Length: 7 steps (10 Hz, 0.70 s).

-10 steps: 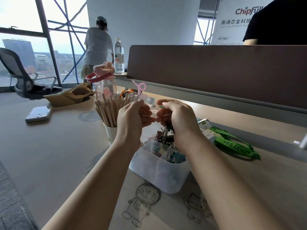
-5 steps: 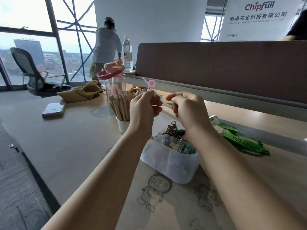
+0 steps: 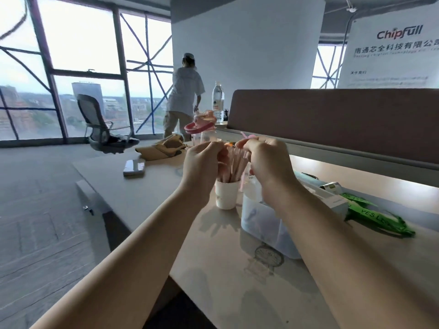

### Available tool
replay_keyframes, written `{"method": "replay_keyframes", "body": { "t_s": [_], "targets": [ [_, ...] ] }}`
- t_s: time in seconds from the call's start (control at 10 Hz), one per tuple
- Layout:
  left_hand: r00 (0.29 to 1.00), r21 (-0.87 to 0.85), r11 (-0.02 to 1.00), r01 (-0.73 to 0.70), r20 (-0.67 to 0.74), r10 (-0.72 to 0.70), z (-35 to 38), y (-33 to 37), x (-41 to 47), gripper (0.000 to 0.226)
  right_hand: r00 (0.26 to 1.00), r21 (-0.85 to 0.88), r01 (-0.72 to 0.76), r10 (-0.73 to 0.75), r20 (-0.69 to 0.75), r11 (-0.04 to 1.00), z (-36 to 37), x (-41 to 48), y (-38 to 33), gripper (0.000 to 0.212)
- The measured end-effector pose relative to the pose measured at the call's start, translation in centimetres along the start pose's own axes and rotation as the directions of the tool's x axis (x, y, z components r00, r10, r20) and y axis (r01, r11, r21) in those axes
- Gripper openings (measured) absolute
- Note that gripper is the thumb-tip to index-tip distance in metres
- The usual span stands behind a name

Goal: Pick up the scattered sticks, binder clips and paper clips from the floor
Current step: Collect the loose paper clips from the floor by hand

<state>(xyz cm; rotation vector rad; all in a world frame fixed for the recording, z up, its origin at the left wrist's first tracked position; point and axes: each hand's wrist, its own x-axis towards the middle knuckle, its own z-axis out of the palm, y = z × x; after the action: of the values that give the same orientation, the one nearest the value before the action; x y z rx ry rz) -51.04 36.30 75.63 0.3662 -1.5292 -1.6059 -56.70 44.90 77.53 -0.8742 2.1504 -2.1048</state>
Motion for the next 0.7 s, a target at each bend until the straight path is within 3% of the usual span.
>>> {"method": "replay_keyframes", "body": {
  "t_s": [0.3, 0.4, 0.5, 0.6, 0.7],
  "targets": [
    [0.989, 0.179, 0.984, 0.008, -0.147, 0.018, -12.6, 4.6, -5.2, 0.030, 0.947, 0.189, -0.092, 0.028, 0.319, 0.978, 8.7, -7.4, -5.0, 0.010],
    [0.974, 0.241, 0.968, 0.071, -0.227, -0.015, -16.2, 5.1, -6.7, 0.029, 0.879, 0.089, -0.151, 0.092, 0.468, 0.985, 13.3, -10.2, -5.9, 0.014],
    [0.953, 0.291, 0.944, 0.153, -0.295, -0.063, -19.9, 4.4, -8.7, 0.028, 0.828, -0.031, -0.085, 0.088, 0.554, 0.996, 16.2, -11.6, -4.7, 0.019],
    [0.920, 0.330, 0.902, 0.277, -0.363, -0.149, -24.1, 1.7, -10.0, 0.029, 0.821, -0.101, 0.095, -0.021, 0.570, 0.990, 19.9, -14.2, -1.0, 0.025],
    [0.869, 0.337, 0.849, 0.408, -0.427, -0.248, -28.6, -2.5, -10.7, 0.031, 0.770, -0.155, 0.233, -0.085, 0.632, 0.960, 23.6, -17.0, 3.3, 0.024]
  ]
}}
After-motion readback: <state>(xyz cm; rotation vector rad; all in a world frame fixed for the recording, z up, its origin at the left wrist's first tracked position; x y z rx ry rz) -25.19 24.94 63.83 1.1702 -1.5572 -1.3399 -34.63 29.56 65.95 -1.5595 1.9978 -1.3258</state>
